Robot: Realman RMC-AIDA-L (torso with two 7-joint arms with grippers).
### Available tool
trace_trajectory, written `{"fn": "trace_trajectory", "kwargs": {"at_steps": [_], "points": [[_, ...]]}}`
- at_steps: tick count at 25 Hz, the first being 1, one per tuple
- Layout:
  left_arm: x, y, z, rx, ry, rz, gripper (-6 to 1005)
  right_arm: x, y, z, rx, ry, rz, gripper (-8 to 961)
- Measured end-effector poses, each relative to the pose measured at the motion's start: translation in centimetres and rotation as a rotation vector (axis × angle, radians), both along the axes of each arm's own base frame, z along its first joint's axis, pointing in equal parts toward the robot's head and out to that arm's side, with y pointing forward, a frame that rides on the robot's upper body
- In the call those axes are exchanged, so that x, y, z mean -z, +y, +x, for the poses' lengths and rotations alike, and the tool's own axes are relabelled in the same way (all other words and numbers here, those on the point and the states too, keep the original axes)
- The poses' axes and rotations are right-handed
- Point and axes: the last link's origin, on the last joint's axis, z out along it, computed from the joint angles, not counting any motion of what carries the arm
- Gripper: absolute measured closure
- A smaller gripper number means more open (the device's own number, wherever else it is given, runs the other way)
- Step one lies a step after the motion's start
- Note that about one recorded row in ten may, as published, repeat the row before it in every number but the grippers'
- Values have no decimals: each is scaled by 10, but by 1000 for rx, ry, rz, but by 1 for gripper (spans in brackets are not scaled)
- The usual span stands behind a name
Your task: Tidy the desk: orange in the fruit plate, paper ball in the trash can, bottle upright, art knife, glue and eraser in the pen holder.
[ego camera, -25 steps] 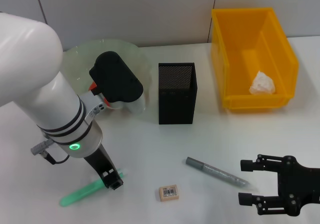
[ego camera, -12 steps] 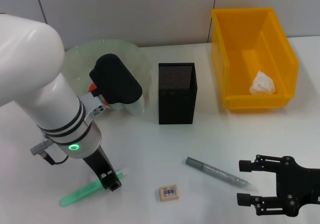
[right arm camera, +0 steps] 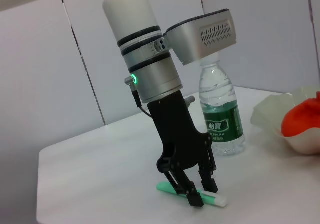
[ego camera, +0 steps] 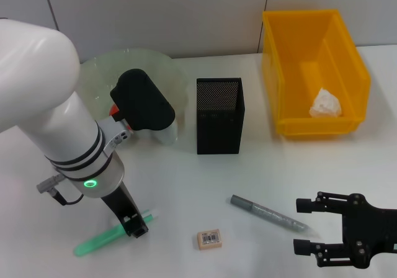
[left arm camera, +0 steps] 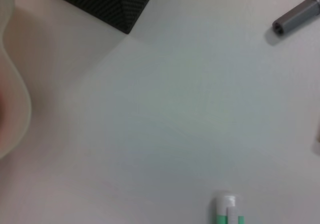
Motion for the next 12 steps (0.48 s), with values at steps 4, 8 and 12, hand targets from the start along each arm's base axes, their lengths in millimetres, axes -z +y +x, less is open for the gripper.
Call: {"fn": "trace_trajectory", "kwargs": {"at_steps": [4,8,12], "points": [[0,0,0,0,1,-1,609,1,0,0,0,0,-1,179],[0,0,0,8,6,-7,682,1,1,-1,-1,0,0,179],[0,0,1,16,4,-11,721,0,1,-1,-1,1,2,179]]}}
